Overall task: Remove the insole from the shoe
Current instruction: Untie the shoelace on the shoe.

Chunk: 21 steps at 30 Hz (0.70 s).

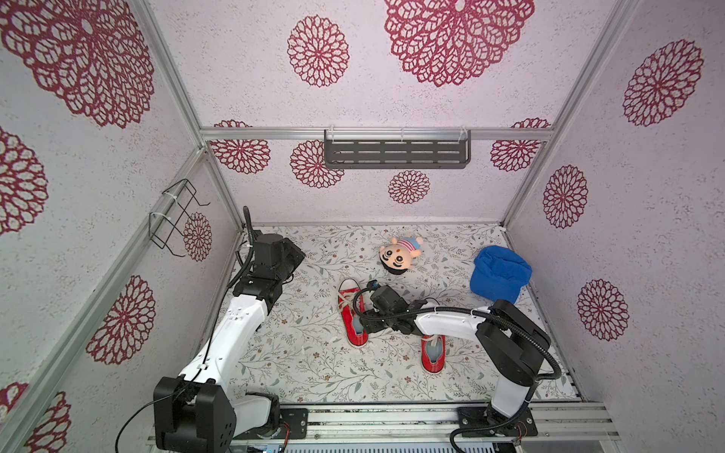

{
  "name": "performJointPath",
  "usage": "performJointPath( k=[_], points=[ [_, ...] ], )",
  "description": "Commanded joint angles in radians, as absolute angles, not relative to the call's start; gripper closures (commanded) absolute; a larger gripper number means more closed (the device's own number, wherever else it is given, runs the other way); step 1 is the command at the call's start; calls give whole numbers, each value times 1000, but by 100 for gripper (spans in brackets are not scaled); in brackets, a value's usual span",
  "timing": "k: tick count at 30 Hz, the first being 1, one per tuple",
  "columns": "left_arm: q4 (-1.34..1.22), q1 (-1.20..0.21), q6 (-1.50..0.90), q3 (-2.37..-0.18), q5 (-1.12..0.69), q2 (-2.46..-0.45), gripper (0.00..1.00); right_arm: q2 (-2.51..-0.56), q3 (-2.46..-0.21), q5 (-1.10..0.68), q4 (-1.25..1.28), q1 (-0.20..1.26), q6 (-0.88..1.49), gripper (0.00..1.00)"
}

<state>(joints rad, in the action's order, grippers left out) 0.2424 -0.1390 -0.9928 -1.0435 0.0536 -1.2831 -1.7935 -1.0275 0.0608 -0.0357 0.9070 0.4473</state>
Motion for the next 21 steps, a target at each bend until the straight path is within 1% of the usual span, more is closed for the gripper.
performJointPath(
  k=[1,10,14,21],
  points=[
    [256,-123,-918,-1090,103,-1299,100,-1775,-1012,98,-110,914,460,23],
    [267,-82,-849,-1176,133,-1371,100,-1785,-1016,101,-120,920,467,23],
    [250,-78,-854,-1197,66,-1411,100,-1775,-1007,62,-57,925,461,23],
    [211,-78,-833,-1105,-30,-1420,100,-1697,-994,10,65,925,379,18]
  ],
)
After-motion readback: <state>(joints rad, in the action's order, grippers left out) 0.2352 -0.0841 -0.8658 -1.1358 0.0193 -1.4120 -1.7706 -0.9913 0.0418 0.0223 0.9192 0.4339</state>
